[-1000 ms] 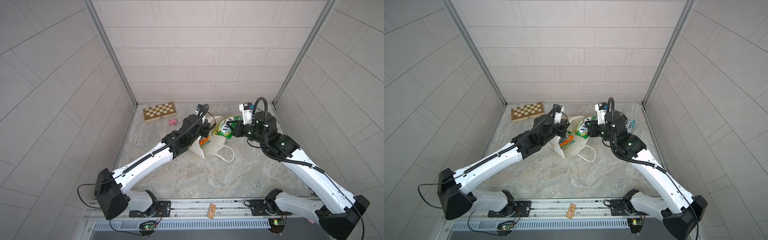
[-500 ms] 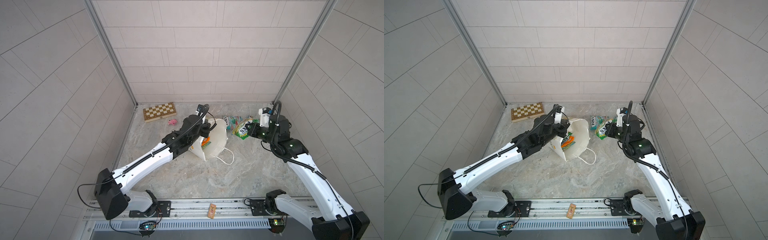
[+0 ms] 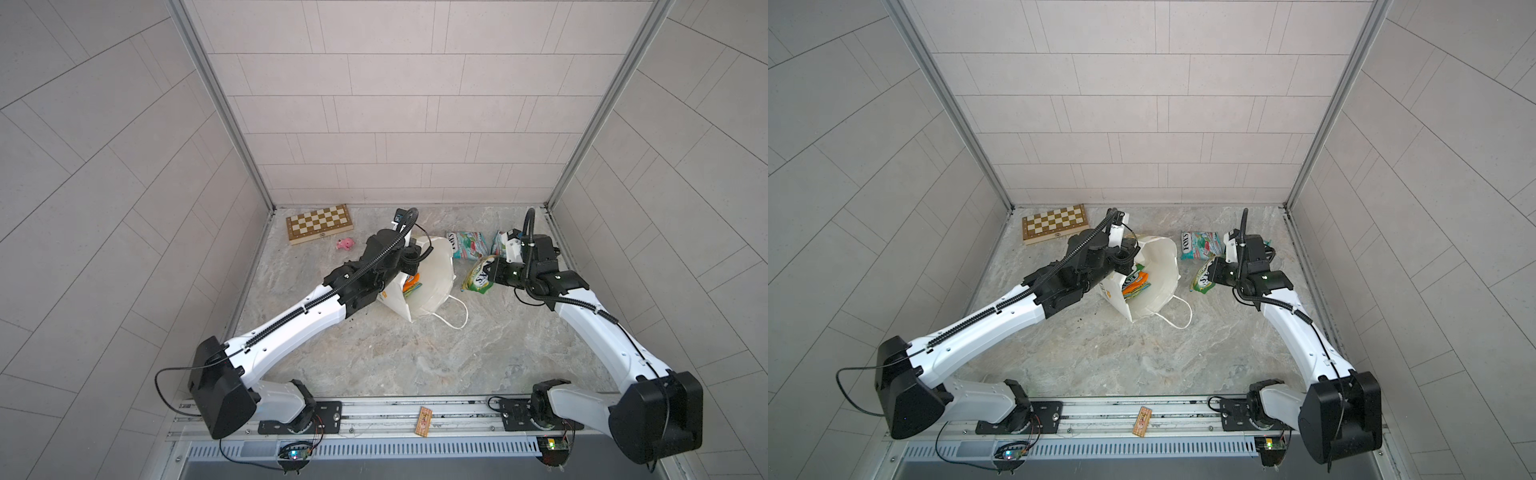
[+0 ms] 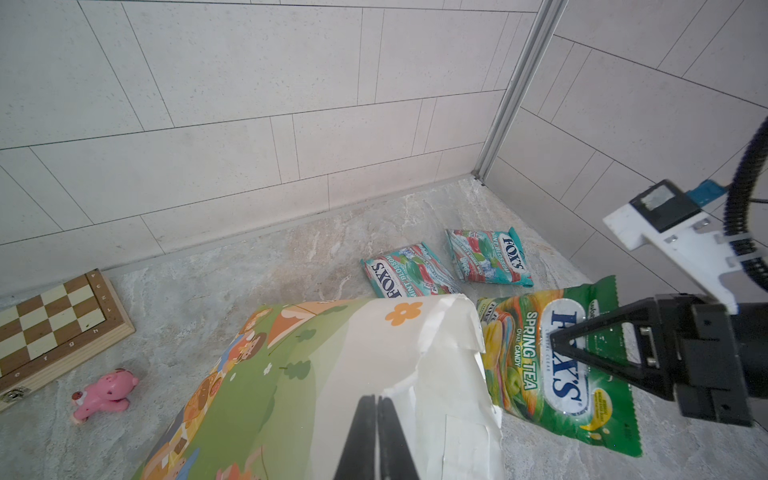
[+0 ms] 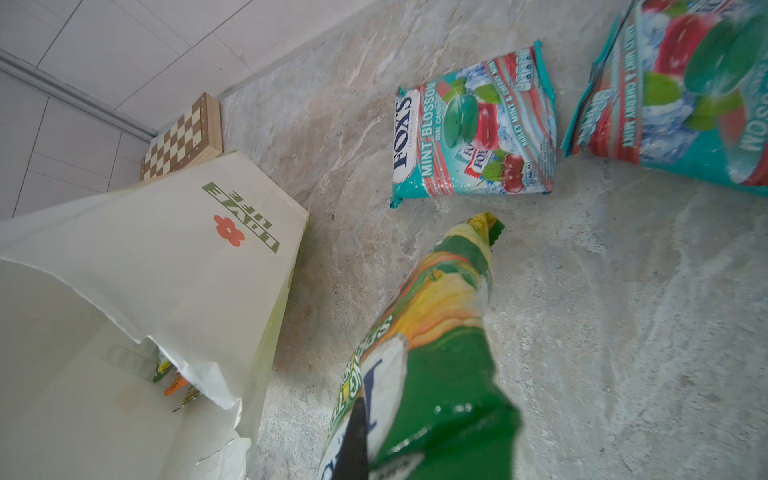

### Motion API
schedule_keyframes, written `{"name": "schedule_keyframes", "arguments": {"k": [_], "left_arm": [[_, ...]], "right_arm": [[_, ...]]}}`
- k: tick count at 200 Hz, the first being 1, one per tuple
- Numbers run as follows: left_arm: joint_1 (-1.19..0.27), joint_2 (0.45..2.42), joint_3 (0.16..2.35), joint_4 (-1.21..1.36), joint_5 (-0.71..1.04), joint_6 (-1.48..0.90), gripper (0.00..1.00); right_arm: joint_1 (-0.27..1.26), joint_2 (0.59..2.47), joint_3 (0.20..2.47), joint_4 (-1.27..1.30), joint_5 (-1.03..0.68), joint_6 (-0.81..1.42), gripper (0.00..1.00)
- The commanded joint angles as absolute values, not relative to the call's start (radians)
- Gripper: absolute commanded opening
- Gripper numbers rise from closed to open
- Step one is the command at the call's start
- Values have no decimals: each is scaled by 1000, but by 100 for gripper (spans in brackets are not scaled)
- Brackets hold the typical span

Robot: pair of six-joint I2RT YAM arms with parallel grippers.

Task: Take the snacks out of the paper bag
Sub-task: 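Lower the green packet onto the table beside the teal packets and release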

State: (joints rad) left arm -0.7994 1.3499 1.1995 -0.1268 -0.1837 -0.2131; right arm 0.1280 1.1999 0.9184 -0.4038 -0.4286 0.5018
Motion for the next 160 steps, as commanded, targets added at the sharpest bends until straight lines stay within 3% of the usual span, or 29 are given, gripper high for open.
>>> {"name": "schedule_keyframes", "arguments": {"k": [1, 73, 160], "left_arm": [[-807, 1328, 1199, -127, -188, -221, 0], [-805, 1330, 1198, -128, -193, -217, 0], [-806, 1328, 1201, -129, -180, -211, 0]], "right_arm": [[126, 1230, 903, -286, -515, 475, 0], [125, 1451, 900, -178, -690, 463, 0], [103, 1650, 1049, -438, -462, 252, 0]]}}
